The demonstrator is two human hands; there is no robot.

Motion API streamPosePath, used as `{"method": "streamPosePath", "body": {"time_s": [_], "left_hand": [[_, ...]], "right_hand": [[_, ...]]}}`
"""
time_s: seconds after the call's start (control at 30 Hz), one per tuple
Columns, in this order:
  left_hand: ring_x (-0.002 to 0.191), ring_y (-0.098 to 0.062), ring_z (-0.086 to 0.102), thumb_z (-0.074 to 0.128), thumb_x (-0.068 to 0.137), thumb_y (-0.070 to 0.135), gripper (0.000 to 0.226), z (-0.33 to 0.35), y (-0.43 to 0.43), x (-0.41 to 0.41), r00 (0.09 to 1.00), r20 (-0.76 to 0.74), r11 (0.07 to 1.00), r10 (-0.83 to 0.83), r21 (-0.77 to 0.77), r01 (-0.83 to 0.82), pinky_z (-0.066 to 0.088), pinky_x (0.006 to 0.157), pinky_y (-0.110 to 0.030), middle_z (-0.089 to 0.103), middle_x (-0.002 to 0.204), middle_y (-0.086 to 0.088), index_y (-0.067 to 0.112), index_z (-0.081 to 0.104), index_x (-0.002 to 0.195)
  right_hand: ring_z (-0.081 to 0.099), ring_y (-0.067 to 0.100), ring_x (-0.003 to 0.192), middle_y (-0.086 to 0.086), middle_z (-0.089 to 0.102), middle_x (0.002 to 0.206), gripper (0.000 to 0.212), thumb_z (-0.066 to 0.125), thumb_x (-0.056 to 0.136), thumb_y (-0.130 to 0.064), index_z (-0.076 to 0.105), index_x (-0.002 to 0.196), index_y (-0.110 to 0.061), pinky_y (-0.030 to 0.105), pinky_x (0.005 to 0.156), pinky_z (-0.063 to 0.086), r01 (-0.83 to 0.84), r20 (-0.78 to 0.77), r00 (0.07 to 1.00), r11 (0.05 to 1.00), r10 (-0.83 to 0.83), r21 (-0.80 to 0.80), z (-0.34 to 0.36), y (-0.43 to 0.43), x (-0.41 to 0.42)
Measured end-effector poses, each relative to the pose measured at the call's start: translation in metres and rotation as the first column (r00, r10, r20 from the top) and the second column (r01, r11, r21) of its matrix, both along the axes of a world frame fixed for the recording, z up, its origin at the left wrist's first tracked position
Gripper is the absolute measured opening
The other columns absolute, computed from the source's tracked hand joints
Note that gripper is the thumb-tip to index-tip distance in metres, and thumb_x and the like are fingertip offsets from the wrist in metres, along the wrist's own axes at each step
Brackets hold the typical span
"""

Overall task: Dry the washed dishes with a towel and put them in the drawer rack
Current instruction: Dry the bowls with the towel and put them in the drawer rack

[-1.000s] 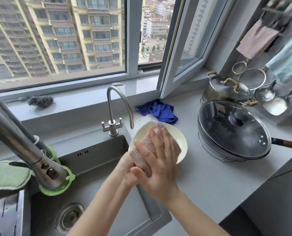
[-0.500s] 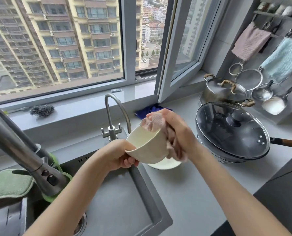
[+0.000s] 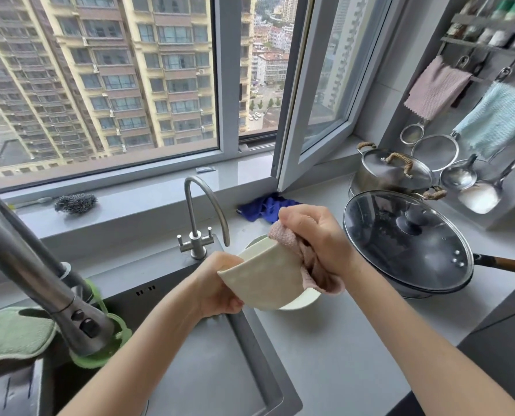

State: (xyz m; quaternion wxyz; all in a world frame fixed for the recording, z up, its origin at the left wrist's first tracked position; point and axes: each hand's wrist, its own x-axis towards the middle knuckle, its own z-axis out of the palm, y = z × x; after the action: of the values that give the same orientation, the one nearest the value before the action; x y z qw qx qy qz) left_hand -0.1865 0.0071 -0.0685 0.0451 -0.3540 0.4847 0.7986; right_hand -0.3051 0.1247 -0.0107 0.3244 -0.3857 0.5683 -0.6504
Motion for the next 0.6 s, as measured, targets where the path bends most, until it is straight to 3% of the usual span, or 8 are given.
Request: {"method": "streamPosePath", "body": {"time_s": [0.07, 0.13, 0.23, 0.3, 0.37, 0.4, 0.47, 0.6], "left_hand": [[0.053, -0.022, 0.051, 0.047, 0.082, 0.009, 0.03, 0.0, 0.003, 0.001, 0.984, -0.046, 0.975, 0.171, -0.132, -0.176, 0.042, 0.055, -0.025, 0.052, 0.059, -0.009, 0.01, 0.058, 0.054], [0.072, -0.021, 0.057, 0.05, 0.082, 0.031, 0.029, 0.002, 0.004, 0.006, 0.915, -0.263, 0.845, 0.305, -0.368, -0.387, 0.044, 0.067, -0.031, 0.061, 0.081, -0.011, 0.009, 0.067, 0.071], [0.077, -0.024, 0.055, 0.036, 0.09, 0.05, 0.053, 0.018, 0.018, 0.019, 0.804, -0.593, 0.603, 0.043, -0.627, -0.494, 0.042, 0.073, -0.037, 0.06, 0.081, -0.012, 0.005, 0.06, 0.079], [0.059, -0.021, 0.045, 0.035, 0.092, 0.054, 0.051, 0.025, 0.028, 0.019, 0.798, -0.59, 0.441, -0.126, -0.754, -0.487, 0.036, 0.057, -0.036, 0.047, 0.06, -0.004, 0.014, 0.049, 0.063], [0.047, -0.012, 0.026, 0.048, 0.085, 0.054, 0.052, 0.034, 0.033, 0.012, 0.816, -0.572, 0.325, -0.082, -0.79, -0.521, 0.021, 0.046, -0.028, 0.026, 0.048, 0.004, 0.02, 0.028, 0.052], [0.047, -0.011, 0.02, 0.054, 0.079, 0.053, 0.052, 0.038, 0.033, 0.007, 0.81, -0.586, 0.332, -0.019, -0.768, -0.547, 0.017, 0.046, -0.027, 0.02, 0.048, 0.006, 0.023, 0.024, 0.05], [0.05, -0.014, 0.019, 0.062, 0.072, 0.052, 0.055, 0.043, 0.03, -0.002, 0.776, -0.624, 0.457, 0.095, -0.665, -0.591, 0.014, 0.048, -0.029, 0.019, 0.05, 0.009, 0.021, 0.026, 0.046], [0.055, -0.022, 0.03, 0.073, 0.068, 0.046, 0.062, 0.029, 0.03, -0.011, 0.727, -0.587, 0.719, 0.356, -0.324, -0.615, 0.022, 0.05, -0.034, 0.033, 0.056, -0.01, -0.004, 0.039, 0.052]], "right_hand": [[0.036, 0.02, 0.054, 0.012, 0.038, 0.061, 0.058, 0.063, 0.07, -0.041, 0.045, 0.065, 0.014, 0.028, 0.048, 0.029, 0.011, 0.036, 0.999, 1.0, -0.011, -0.004, 0.002, 0.003, 0.001], [0.037, 0.017, 0.05, 0.01, 0.039, 0.06, 0.043, 0.065, 0.072, -0.04, 0.05, 0.057, -0.002, 0.025, 0.046, 0.031, 0.042, 0.075, 0.996, 0.999, -0.041, -0.009, 0.003, 0.006, 0.0], [0.039, 0.009, 0.041, 0.002, 0.042, 0.049, 0.041, 0.06, 0.085, -0.029, 0.056, 0.047, -0.016, 0.019, 0.04, 0.034, 0.088, 0.093, 0.992, 0.996, -0.089, 0.013, 0.003, 0.004, -0.005], [0.042, 0.007, 0.04, -0.004, 0.046, 0.046, 0.042, 0.056, 0.088, -0.025, 0.063, 0.047, -0.016, 0.017, 0.04, 0.036, 0.09, 0.097, 0.991, 0.996, -0.091, 0.013, 0.003, 0.002, -0.007], [0.043, 0.008, 0.041, -0.002, 0.048, 0.048, 0.038, 0.057, 0.085, -0.027, 0.065, 0.05, -0.014, 0.018, 0.041, 0.037, 0.084, 0.111, 0.99, 0.996, -0.085, 0.006, 0.004, 0.0, -0.005], [0.045, 0.009, 0.043, 0.0, 0.05, 0.049, 0.038, 0.058, 0.085, -0.028, 0.065, 0.051, -0.014, 0.02, 0.043, 0.038, 0.087, 0.129, 0.988, 0.996, -0.087, 0.003, 0.003, -0.002, -0.005], [0.051, 0.012, 0.047, 0.001, 0.056, 0.053, 0.039, 0.057, 0.091, -0.026, 0.068, 0.056, -0.014, 0.022, 0.047, 0.042, 0.115, 0.198, 0.974, 0.993, -0.112, -0.001, -0.001, -0.003, -0.007], [0.062, 0.022, 0.063, 0.013, 0.066, 0.071, 0.03, 0.057, 0.089, -0.03, 0.069, 0.082, -0.004, 0.028, 0.062, 0.052, 0.142, 0.366, 0.92, 0.99, -0.139, 0.017, -0.013, -0.001, -0.008]]}}
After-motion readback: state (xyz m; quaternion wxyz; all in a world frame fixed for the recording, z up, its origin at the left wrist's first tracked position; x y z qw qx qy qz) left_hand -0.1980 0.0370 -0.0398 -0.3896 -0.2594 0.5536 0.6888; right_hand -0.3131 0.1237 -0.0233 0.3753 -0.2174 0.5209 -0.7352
